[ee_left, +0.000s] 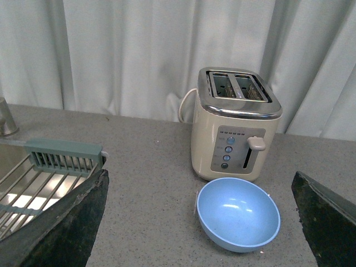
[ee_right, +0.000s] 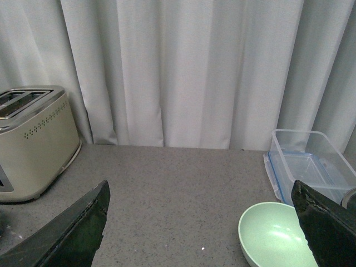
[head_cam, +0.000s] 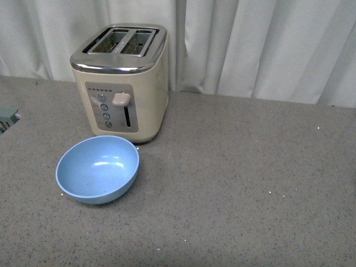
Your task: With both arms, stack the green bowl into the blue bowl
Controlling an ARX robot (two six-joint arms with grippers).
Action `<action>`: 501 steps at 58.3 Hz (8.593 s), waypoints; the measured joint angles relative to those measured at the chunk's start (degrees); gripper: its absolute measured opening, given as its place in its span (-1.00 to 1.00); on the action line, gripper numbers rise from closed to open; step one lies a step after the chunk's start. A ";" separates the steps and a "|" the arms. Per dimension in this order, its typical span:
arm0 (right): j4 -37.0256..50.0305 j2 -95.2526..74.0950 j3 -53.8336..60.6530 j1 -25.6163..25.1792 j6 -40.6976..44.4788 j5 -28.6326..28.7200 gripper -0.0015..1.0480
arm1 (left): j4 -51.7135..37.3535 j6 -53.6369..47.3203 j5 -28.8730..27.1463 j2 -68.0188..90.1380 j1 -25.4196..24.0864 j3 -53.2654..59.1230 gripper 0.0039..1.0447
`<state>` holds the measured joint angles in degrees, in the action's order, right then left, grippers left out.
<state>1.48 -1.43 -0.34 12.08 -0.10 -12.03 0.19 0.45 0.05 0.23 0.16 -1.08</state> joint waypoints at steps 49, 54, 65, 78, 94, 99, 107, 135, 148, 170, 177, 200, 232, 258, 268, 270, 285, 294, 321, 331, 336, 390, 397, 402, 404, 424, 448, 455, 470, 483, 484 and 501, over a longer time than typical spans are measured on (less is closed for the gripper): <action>0.00 0.00 0.00 0.00 0.00 0.00 0.82 | 0.00 0.00 0.00 -0.02 0.00 0.00 0.88; 0.00 0.00 0.00 0.00 0.00 0.00 0.82 | 0.00 -0.02 0.00 0.00 0.00 0.00 0.88; 0.00 0.00 0.00 0.00 0.00 0.00 0.82 | 0.00 -0.02 0.00 0.00 0.00 0.00 0.88; 0.00 0.00 0.00 0.00 0.00 0.00 0.82 | 0.00 0.00 0.00 0.00 0.00 0.00 0.88; 0.00 -0.02 0.00 0.00 0.00 -0.02 0.82 | 15.69 11.21 1.25 8.87 0.20 -6.49 0.88; 0.00 0.00 0.00 0.00 0.02 0.13 0.82 | 28.61 27.96 1.46 17.86 -0.44 -10.51 0.88; 0.00 0.00 0.00 0.00 0.00 0.07 0.82 | 27.52 40.92 1.95 22.05 -2.75 -10.43 0.88; 0.00 0.00 0.00 0.00 0.02 0.11 0.82 | 4.96 40.22 -3.76 57.48 4.26 -14.75 0.88; 0.00 0.00 0.00 0.00 0.00 0.11 0.82 | -1.66 39.21 -7.78 67.65 5.97 -15.54 0.88; 0.00 0.00 0.00 0.00 0.02 0.11 0.82 | -8.09 39.08 -8.13 79.93 8.24 -19.63 0.88; 0.00 0.00 0.00 0.00 0.00 0.11 0.82 | -8.92 39.26 -8.11 82.58 10.03 -21.16 0.88; 0.00 0.00 0.00 0.00 0.02 0.11 0.82 | -10.69 34.32 -7.58 92.72 16.06 -27.47 0.88; 0.00 0.00 -0.02 0.00 0.02 0.11 0.82 | -7.96 32.70 -8.66 98.42 14.64 -32.85 0.88; 0.00 0.00 0.00 0.00 0.00 0.11 0.82 | -7.19 32.57 -9.09 99.86 14.25 -34.88 0.88; 0.00 0.00 0.00 0.00 0.00 0.11 0.82 | -6.60 32.54 -9.14 100.43 14.49 -36.09 0.88; 0.00 0.00 0.00 0.00 0.00 0.11 0.82 | -6.45 32.54 -9.14 100.74 14.60 -36.39 0.88; 0.00 0.00 0.00 0.00 0.00 0.11 0.82 | -5.81 31.65 -9.75 104.06 15.06 -40.41 0.88; 0.00 0.00 0.00 0.00 0.00 0.11 0.82 | -5.81 30.47 -10.29 105.83 14.60 -42.38 0.88; 0.00 0.00 0.00 0.00 0.00 0.11 0.82 | -7.30 28.50 -11.91 109.66 12.59 -43.08 0.88; 0.00 0.00 0.00 0.00 0.00 0.11 0.82 | -7.63 29.16 -12.09 110.60 13.40 -43.04 0.88; 0.00 0.00 0.00 0.00 0.02 0.11 0.82 | -7.87 29.64 -12.20 111.03 13.92 -42.99 0.88; 0.00 0.00 0.00 0.00 0.00 0.11 0.82 | -17.90 34.49 -10.91 106.12 15.67 -34.56 -0.93; 0.00 0.00 0.00 0.00 0.02 0.11 0.82 | -17.94 34.56 -8.02 100.76 14.58 -32.30 -0.93; 0.00 0.00 0.00 0.00 0.02 0.11 0.82 | -17.92 34.56 -6.34 97.13 12.92 -30.36 -0.93; 0.00 0.00 0.00 0.00 0.00 0.11 0.82 | -17.94 34.53 -5.70 95.71 12.00 -29.40 -0.93; 0.00 0.00 0.00 0.00 0.00 0.11 0.82 | -21.99 34.58 -0.13 89.37 5.49 -20.59 -0.93; 0.00 0.00 0.00 0.00 0.00 0.11 0.82 | -33.20 49.59 -1.81 90.29 21.62 -17.35 -0.93; 0.00 0.00 0.00 0.00 0.02 0.11 0.82 | -33.35 52.57 -2.47 91.34 24.74 -18.29 -0.93; 0.00 0.00 0.00 0.00 0.00 0.11 0.82 | -36.15 57.37 -2.97 94.01 27.58 -19.17 -0.93; 0.00 0.00 0.00 0.00 0.02 0.11 0.82 | -41.33 65.18 -4.00 102.31 34.56 -21.24 -0.93; 0.00 0.00 0.00 0.00 0.02 0.11 0.82 | -41.55 65.53 -4.00 102.47 34.99 -21.33 -0.93; 0.00 0.00 0.00 0.00 0.00 0.11 0.82 | -44.57 69.92 -4.00 103.93 38.23 -21.94 -0.93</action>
<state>1.48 -1.43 -0.34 12.08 -0.10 -11.92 -44.38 70.37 -3.95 104.16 38.39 -23.03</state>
